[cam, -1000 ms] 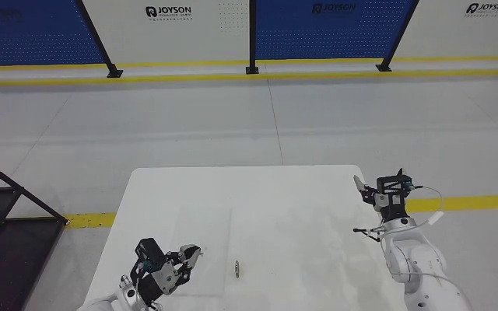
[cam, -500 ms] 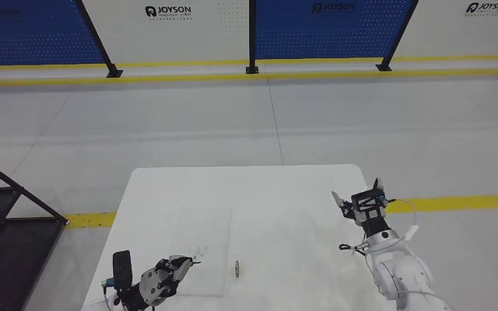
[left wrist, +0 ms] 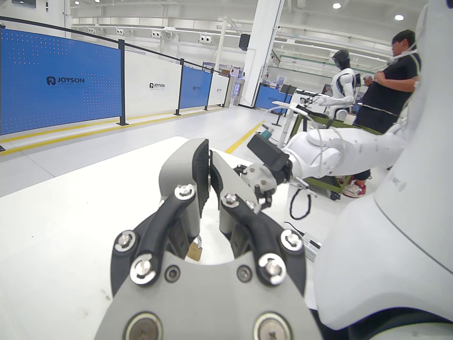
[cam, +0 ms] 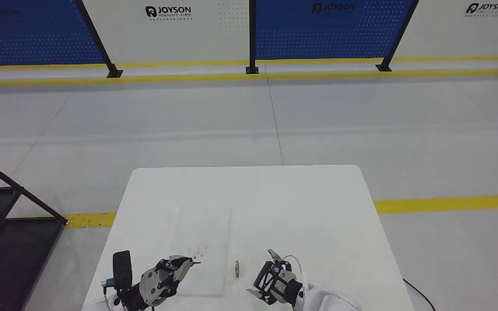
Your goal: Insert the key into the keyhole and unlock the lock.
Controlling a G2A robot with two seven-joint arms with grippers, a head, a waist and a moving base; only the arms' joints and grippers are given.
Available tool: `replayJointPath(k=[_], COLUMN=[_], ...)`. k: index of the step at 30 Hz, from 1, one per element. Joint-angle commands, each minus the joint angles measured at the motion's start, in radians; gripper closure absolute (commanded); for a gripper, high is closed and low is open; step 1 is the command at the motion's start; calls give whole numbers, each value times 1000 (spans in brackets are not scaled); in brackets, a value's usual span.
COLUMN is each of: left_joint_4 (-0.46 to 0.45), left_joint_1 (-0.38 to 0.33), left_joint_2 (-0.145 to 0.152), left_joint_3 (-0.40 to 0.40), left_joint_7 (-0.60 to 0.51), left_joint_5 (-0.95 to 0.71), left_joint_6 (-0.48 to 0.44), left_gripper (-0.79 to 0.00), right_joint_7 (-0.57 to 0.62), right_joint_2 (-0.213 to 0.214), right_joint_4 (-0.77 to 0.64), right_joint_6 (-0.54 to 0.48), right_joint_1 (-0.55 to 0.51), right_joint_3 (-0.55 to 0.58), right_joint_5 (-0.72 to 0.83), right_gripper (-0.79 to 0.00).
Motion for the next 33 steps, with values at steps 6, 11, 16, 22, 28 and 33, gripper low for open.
replayJointPath(k=[6, 11, 16, 22, 28, 33], left_joint_4=[0, 0, 0, 0, 0, 0], left_joint_1=[0, 0, 0, 0, 0, 0], left_joint_2=[0, 0, 0, 0, 0, 0], left_joint_3=[0, 0, 0, 0, 0, 0], left_joint_7=[0, 0, 0, 0, 0, 0], left_joint_5=[0, 0, 0, 0, 0, 0], left_joint_6=[0, 0, 0, 0, 0, 0], left_gripper=[0, 0, 0, 0, 0, 0], right_joint_7=[18, 8, 13, 16, 14, 0], right_joint_2=[-40, -71, -92, -105, -116, -120], right_joint_4=[113, 197, 252, 292, 323, 334], right_joint_6=[128, 245, 310, 339, 373, 374], right_joint_1=[98, 155, 194, 225, 245, 252], right_joint_3=[-118, -195, -252, -275, -288, -291], right_joint_5=[112, 134, 116, 123, 129, 142], right_gripper=[-785, -785, -502, -363, -265, 0])
